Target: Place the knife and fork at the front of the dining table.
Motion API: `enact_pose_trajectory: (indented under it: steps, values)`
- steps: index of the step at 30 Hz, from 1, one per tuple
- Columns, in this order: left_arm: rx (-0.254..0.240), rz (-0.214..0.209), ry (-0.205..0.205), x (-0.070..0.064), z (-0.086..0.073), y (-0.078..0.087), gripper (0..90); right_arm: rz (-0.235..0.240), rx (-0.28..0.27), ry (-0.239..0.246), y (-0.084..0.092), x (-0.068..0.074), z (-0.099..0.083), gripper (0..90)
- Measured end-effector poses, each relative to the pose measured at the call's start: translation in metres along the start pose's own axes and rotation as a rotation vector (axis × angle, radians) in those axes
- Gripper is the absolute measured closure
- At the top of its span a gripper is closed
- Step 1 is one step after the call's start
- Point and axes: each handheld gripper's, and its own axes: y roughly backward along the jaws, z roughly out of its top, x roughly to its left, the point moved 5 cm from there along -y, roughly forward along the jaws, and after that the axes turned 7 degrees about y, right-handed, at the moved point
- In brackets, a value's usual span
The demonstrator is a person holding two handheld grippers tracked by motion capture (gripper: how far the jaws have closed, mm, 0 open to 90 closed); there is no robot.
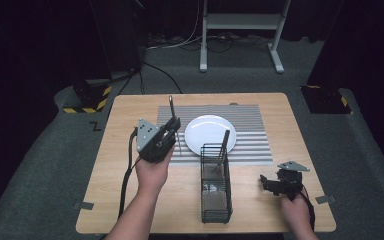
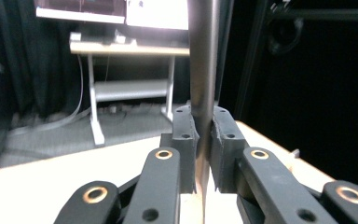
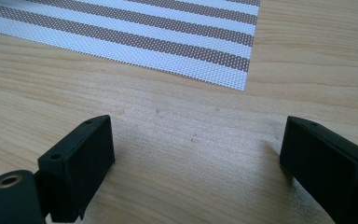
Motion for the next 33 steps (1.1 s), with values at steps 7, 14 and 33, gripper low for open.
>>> enact_pose_trajectory:
  steps: [7,14,33]
  values:
    - [0.096,0.055,0.027,0.031,-0.028,-0.021,81.6,0.0,0.0,0.0,0.0,0.0,0.0,9.6]
    - [0.152,0.093,0.059,0.055,-0.052,-0.038,81.6,-0.001,0.0,0.001,0.0,0.0,0.0,9.6]
    - [0.239,0.158,0.138,0.087,-0.074,-0.074,81.6,0.002,0.003,0.003,0.0,0.0,0.0,9.7]
